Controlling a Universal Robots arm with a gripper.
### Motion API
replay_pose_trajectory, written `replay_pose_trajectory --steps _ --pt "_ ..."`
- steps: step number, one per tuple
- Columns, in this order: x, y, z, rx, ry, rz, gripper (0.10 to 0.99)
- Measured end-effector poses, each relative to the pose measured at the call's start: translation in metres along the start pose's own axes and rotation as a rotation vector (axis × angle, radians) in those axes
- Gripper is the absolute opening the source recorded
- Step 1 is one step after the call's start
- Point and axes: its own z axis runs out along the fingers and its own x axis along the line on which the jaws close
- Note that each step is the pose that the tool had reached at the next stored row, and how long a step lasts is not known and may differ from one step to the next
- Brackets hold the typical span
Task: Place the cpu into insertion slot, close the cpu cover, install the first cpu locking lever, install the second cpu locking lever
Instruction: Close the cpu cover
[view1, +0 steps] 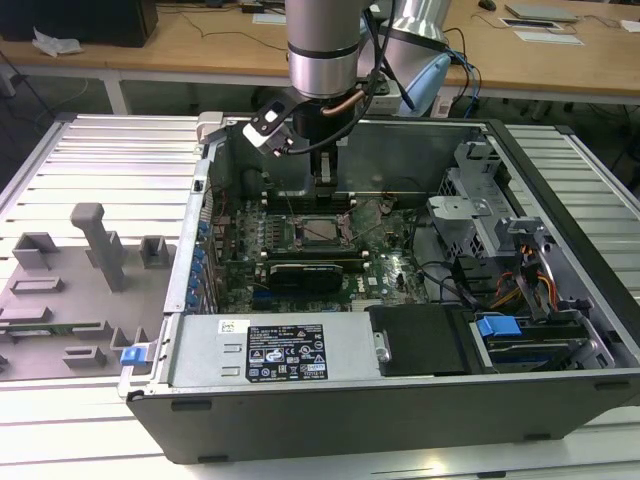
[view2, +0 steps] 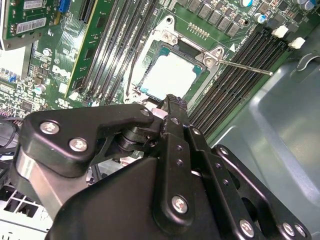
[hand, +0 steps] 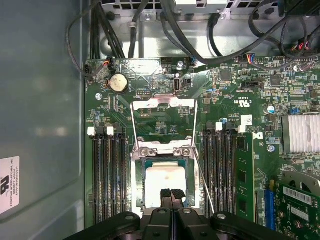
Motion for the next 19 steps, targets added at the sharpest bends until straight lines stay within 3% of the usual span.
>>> replay_pose_trajectory --steps 5,11,12,17,19 --pt "0.0001 0.0024 0.0001 0.000 -0.0002 0.000 0.106" --pt "0.0007 0.0254 0.0020 0.000 0.0000 0.000 0.106" --pt "0.0009 0.0334 0.0026 0.000 -0.0001 0.000 0.106" --pt "0.0014 0.0508 0.0040 0.001 0.0000 0.000 0.106" --pt "0.0016 0.0618 0.0048 0.001 -0.0003 0.000 0.106"
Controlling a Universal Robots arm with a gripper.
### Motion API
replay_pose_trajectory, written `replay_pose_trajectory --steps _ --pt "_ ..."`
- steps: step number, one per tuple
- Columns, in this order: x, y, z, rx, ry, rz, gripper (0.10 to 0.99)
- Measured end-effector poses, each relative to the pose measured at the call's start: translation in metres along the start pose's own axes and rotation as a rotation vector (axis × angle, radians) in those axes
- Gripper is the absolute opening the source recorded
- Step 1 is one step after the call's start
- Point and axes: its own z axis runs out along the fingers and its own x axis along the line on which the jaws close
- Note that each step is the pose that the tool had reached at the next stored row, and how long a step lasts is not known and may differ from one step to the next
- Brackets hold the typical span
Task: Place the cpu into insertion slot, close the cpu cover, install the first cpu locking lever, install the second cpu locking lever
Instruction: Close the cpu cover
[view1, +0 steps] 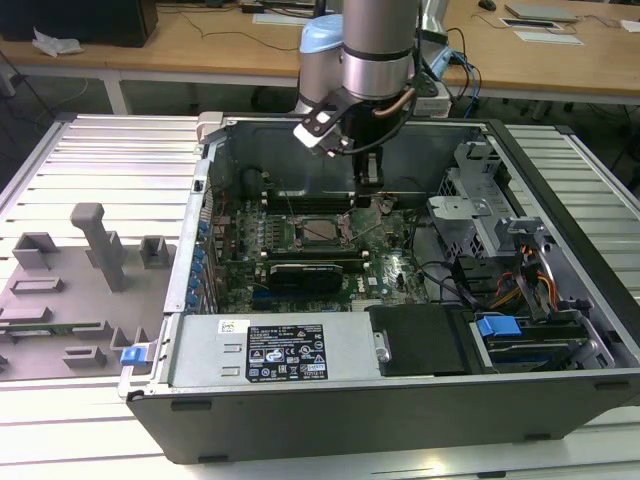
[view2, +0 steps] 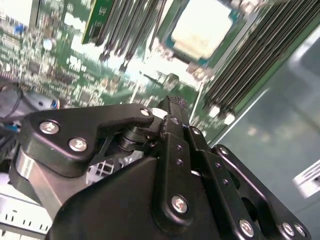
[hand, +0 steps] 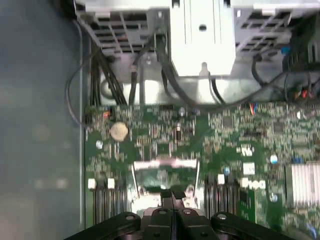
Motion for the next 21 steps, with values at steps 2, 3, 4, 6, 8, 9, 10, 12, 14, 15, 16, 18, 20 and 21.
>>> replay_pose_trajectory --steps 2,3,4,6,8,9,10,12,14,15,16,18,20,21 --pt "0.0003 0.0083 0.0007 0.000 0.0003 0.000 0.106" --pt "0.0004 0.0124 0.0011 0.001 0.0004 0.000 0.106" --pt "0.0006 0.0192 0.0017 0.001 0.0004 0.000 0.106" --pt "0.0009 0.0316 0.0025 0.002 0.0001 0.000 0.106" --pt "0.0010 0.0369 0.0030 0.002 0.0002 0.000 0.106" --pt "0.0011 0.0391 0.0032 0.002 0.0002 0.000 0.106" --pt "0.0012 0.0410 0.0036 0.002 0.0002 0.000 0.106" --pt "0.0012 0.0443 0.0060 0.004 0.0001 0.000 0.106" --pt "0.0013 0.0456 0.0086 0.007 0.0000 0.000 0.106" --pt "0.0013 0.0458 0.0102 0.009 0.0001 0.000 0.106" --pt "0.0013 0.0461 0.0116 0.011 -0.0001 0.000 0.106" --pt "0.0013 0.0464 0.0146 0.017 -0.0003 0.000 0.106" --pt "0.0013 0.0470 0.0179 0.024 -0.0004 0.000 0.106" --pt "0.0013 0.0477 0.0203 0.030 -0.0007 0.000 0.106"
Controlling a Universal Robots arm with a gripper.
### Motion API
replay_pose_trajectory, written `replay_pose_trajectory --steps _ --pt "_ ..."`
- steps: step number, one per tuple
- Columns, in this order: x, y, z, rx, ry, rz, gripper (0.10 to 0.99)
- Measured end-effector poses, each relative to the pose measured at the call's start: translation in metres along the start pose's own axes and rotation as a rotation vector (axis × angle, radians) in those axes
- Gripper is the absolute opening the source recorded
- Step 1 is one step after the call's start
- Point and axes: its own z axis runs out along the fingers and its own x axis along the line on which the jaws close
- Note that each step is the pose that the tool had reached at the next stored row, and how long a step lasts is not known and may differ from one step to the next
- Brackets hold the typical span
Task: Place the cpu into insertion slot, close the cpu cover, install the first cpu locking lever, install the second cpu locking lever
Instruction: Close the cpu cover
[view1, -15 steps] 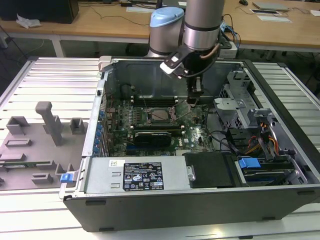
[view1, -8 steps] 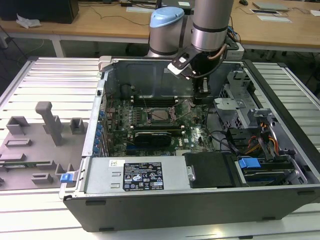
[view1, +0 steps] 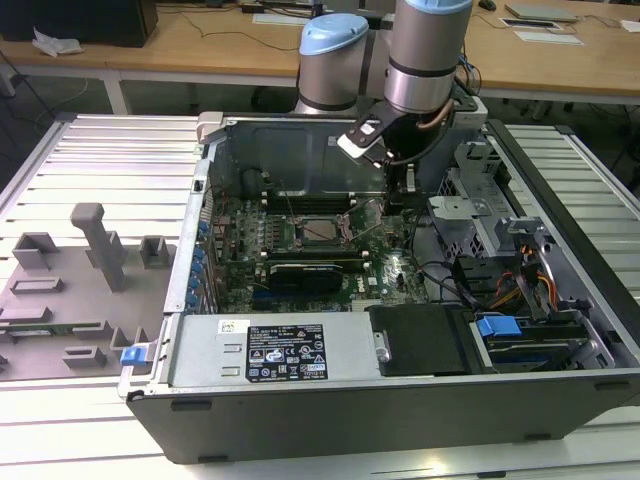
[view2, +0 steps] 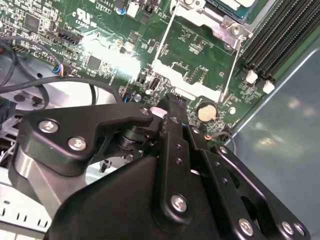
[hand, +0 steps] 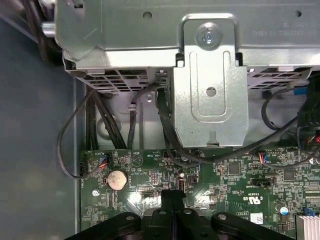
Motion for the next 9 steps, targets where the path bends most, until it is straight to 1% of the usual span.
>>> replay_pose_trajectory --steps 4,5,8,9 --pt "0.0001 0.0014 0.0056 0.014 -0.0003 0.000 0.106" --pt "0.0000 0.0015 0.0063 0.016 -0.0006 0.000 0.106" --pt "0.0001 0.0016 0.0064 0.017 -0.0010 0.000 0.106" --pt "0.0001 0.0016 0.0066 0.028 -0.0009 0.000 0.106"
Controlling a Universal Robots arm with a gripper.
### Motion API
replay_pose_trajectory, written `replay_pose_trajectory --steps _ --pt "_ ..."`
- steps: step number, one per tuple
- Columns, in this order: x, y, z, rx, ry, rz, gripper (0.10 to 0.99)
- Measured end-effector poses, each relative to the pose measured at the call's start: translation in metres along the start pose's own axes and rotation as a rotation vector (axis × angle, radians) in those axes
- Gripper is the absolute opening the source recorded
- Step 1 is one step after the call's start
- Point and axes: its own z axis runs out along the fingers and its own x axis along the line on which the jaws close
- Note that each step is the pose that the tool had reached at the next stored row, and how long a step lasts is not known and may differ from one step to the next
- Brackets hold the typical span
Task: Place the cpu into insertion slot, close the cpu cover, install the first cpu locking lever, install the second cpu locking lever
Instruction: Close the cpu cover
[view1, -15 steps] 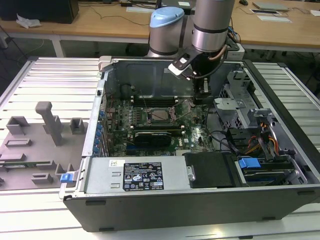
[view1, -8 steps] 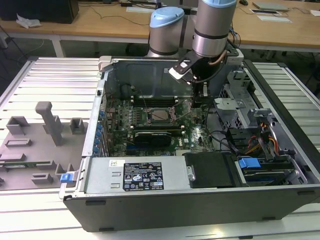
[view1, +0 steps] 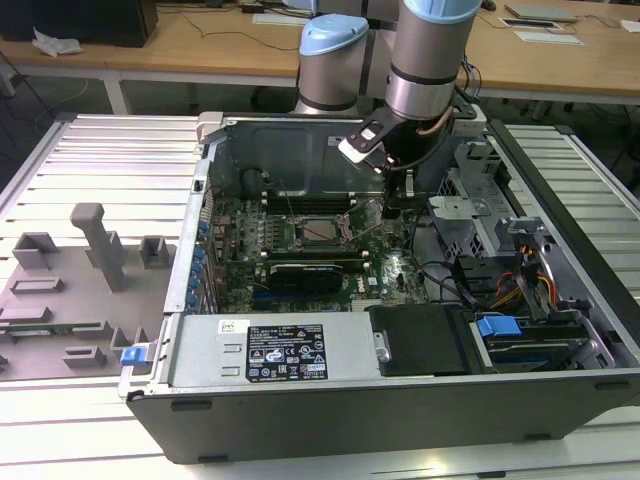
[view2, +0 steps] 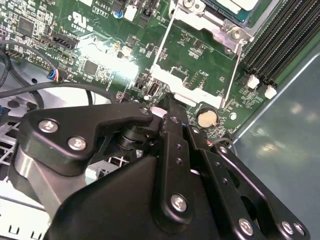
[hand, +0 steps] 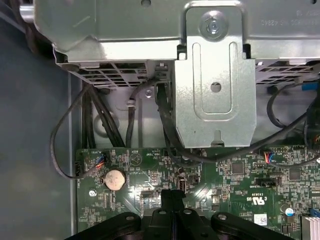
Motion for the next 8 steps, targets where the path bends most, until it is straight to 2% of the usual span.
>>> replay_pose_trajectory --steps 2,3,4,7,8 --pt "0.0000 0.0002 0.0002 0.027 -0.0010 0.000 0.106" --pt "0.0000 0.0006 0.0004 0.055 -0.0017 0.000 0.106" --pt "0.0000 0.0009 0.0005 0.070 -0.0022 0.000 0.106" --pt "0.0001 0.0016 0.0009 0.130 -0.0035 0.000 0.106" --pt "0.0001 0.0021 0.0010 0.158 -0.0043 0.000 0.106"
